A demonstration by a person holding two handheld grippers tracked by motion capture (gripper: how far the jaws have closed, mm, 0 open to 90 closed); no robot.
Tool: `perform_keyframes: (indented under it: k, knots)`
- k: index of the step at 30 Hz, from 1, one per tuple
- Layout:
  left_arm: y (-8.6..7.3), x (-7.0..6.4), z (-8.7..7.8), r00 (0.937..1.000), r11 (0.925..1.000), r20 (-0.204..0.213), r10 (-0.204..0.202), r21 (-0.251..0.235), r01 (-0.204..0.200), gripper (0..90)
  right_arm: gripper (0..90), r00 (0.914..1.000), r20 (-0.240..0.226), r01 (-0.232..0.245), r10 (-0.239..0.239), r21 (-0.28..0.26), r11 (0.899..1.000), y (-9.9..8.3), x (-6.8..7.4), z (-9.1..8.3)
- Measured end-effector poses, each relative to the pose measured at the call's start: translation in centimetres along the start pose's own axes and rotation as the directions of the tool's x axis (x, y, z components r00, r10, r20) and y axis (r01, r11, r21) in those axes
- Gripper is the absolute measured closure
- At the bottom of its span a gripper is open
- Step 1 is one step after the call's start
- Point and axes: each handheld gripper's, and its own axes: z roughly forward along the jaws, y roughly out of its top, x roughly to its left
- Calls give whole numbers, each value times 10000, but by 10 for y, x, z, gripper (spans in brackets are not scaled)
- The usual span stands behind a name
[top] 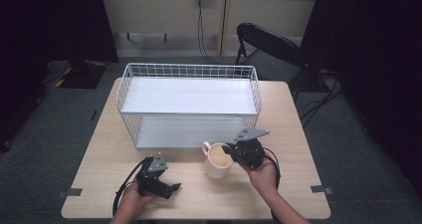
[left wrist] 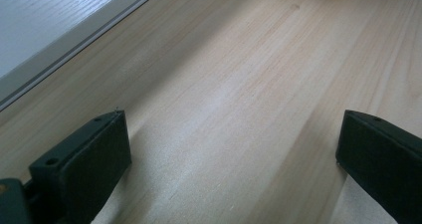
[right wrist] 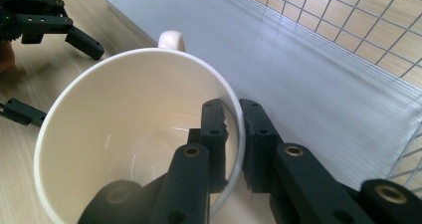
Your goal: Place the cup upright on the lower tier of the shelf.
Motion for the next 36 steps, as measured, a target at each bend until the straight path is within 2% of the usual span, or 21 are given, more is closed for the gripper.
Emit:
perform_keyframes:
  k: [16, 28, 36]
  knots:
    - [0, 0, 0, 10000, 10000, -55, -60, 12, 60, 0, 821, 9982, 551, -203, 221, -326, 9993, 8, -6, 4]
    - [0, 0, 0, 10000, 10000, -54, -61, 10, 61, 0, 821, 9942, 1056, -170, 216, -446, 9989, 15, -8, 9]
    - [0, 0, 0, 10000, 10000, -56, -60, 10, 60, 0, 821, 9912, 1262, -327, 403, -621, 9975, 16, -11, 13]
